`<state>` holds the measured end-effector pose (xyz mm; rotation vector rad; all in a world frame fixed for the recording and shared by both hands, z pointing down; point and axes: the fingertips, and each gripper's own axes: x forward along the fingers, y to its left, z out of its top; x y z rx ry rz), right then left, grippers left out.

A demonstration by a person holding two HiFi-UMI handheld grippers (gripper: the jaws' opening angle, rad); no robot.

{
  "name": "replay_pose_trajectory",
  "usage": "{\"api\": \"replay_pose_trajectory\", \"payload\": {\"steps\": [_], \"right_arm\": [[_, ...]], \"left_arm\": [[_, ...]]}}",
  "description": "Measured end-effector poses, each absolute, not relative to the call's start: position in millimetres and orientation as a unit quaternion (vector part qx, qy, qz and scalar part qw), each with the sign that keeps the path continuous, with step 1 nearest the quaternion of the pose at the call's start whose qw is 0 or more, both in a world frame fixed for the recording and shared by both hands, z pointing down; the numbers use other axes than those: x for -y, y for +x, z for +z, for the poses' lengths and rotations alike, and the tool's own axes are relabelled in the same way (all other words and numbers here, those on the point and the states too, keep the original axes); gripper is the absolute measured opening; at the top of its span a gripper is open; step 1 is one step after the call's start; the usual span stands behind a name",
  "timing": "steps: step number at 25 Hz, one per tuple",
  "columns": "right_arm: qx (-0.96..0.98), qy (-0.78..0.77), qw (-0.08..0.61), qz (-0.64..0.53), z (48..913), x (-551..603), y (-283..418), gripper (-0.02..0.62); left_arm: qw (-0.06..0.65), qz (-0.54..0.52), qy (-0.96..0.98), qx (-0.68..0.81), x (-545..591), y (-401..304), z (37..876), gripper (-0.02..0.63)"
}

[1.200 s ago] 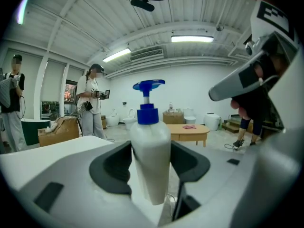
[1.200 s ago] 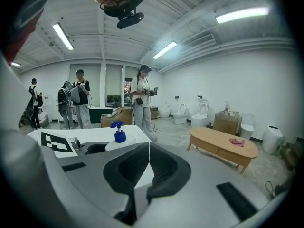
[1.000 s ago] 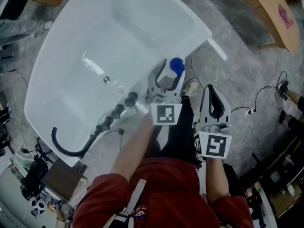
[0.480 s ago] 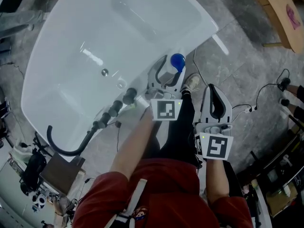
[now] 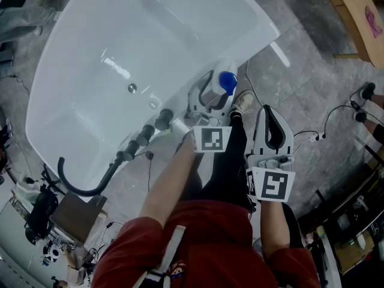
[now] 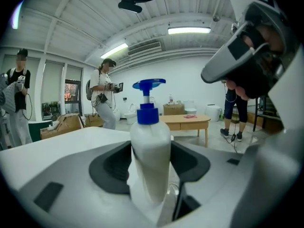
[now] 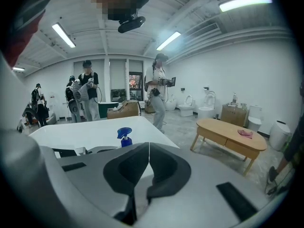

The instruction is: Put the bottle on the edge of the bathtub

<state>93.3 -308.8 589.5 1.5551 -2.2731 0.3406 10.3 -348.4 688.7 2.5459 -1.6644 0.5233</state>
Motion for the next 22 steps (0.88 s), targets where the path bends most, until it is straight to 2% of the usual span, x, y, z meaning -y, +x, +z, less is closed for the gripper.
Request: {"api": "replay_pose_trajectory", "payload": {"steps": [10, 15, 22], "right_arm": [[0.804, 0.553, 0.179, 0.122, 588.8, 309.0, 95.4, 0.012], [0.804, 0.554, 0.177, 0.121, 587.9, 309.3, 95.8, 0.012], [0.805, 0.558, 0.167, 0.113, 576.2, 308.4, 94.7, 0.012]], "left_arm": [[0.021, 0.172, 0.831, 0.529, 346.0, 11.6, 690.2, 0.257], [0.029, 0.163, 0.829, 0.534, 345.4, 13.5, 682.5, 0.304], [0.023, 0.149, 0.827, 0.542, 344.8, 11.4, 662.1, 0.313]]}}
